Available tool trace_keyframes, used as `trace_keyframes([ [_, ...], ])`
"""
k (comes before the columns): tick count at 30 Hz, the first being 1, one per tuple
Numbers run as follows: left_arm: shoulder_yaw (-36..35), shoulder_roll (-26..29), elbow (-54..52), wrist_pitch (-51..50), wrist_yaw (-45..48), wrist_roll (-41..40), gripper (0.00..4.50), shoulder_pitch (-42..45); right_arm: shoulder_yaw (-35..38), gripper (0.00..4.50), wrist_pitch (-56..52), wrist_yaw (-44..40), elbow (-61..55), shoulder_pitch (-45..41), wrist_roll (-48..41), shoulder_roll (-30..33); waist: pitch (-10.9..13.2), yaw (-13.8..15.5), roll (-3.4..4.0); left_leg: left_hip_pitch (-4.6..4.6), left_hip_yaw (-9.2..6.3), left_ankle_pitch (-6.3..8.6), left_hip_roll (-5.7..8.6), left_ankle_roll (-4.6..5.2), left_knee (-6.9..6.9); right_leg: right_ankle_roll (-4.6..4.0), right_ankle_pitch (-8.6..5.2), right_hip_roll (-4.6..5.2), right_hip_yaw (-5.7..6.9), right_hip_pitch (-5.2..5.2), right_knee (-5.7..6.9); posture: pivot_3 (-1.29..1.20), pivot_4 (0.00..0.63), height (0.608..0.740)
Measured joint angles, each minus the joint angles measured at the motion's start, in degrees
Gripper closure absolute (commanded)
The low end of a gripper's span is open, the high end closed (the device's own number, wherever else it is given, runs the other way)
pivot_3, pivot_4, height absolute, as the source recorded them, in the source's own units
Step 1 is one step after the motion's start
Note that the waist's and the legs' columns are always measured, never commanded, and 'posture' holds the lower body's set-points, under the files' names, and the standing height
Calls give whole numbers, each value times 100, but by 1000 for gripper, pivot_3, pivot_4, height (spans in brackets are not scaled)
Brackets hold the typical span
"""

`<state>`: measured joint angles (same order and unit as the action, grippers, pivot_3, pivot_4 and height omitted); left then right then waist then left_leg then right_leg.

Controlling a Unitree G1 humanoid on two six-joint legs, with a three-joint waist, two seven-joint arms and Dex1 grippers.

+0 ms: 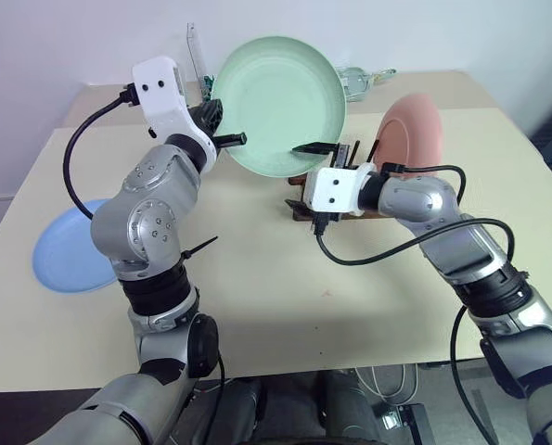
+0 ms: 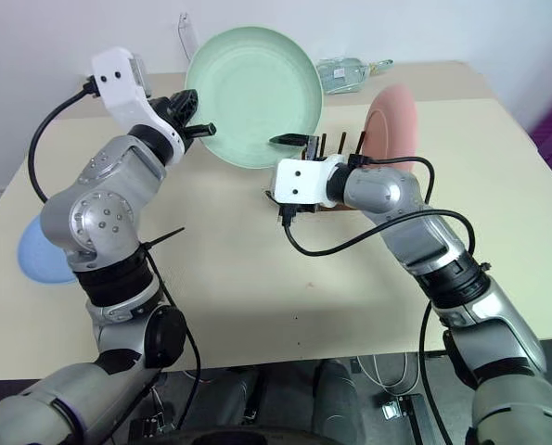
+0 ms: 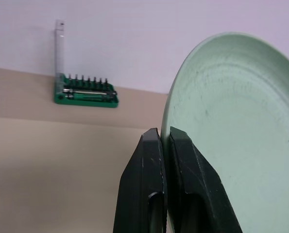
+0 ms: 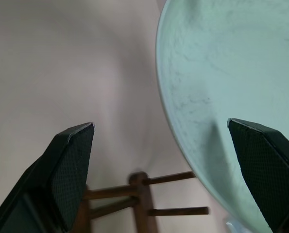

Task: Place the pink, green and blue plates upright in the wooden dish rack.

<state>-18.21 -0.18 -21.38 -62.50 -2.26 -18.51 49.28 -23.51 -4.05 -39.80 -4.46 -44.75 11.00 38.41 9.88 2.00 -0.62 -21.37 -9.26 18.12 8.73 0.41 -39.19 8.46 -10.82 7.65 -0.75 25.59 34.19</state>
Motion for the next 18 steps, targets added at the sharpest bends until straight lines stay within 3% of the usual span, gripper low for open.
trace_keyframes([
  [3,161,6,-104,-128,17,-95,4500,-1,-28,1302,383,85,266,-45,376,-58,0,6,0,0,-1,0,0,0,0,0,0,-1,0,0,0,0,150,735],
  [9,170,93,-127,-230,-55,-126,4500,-10,18,4387,713,188,348,-36,777,-131,0,-14,0,1,0,-1,-2,-2,3,0,0,-5,-2,1,0,0,150,735],
  [10,146,98,-125,-233,-61,-137,4500,-19,43,4454,771,196,329,-34,828,-129,0,-14,0,1,0,-1,-2,-2,4,0,0,-5,-2,2,0,0,150,735],
  [12,-17,-43,-132,-221,-63,-276,3848,-14,67,4500,834,212,315,-4,927,-129,0,-9,0,1,0,-1,-2,-1,4,-1,0,-5,-3,1,-1,0,150,735],
  [16,-954,-674,31,-60,-420,-959,2035,497,92,4500,859,303,392,28,1144,-134,7,34,-11,-4,-5,-3,-2,-5,-2,-4,3,-5,0,0,-3,0,150,735],
  [18,-1462,-632,214,455,-706,-1242,2035,1082,159,4500,918,359,392,58,1180,-139,7,11,-11,-1,-1,-3,-5,-6,4,-4,3,-6,-2,3,-4,0,150,735],
])
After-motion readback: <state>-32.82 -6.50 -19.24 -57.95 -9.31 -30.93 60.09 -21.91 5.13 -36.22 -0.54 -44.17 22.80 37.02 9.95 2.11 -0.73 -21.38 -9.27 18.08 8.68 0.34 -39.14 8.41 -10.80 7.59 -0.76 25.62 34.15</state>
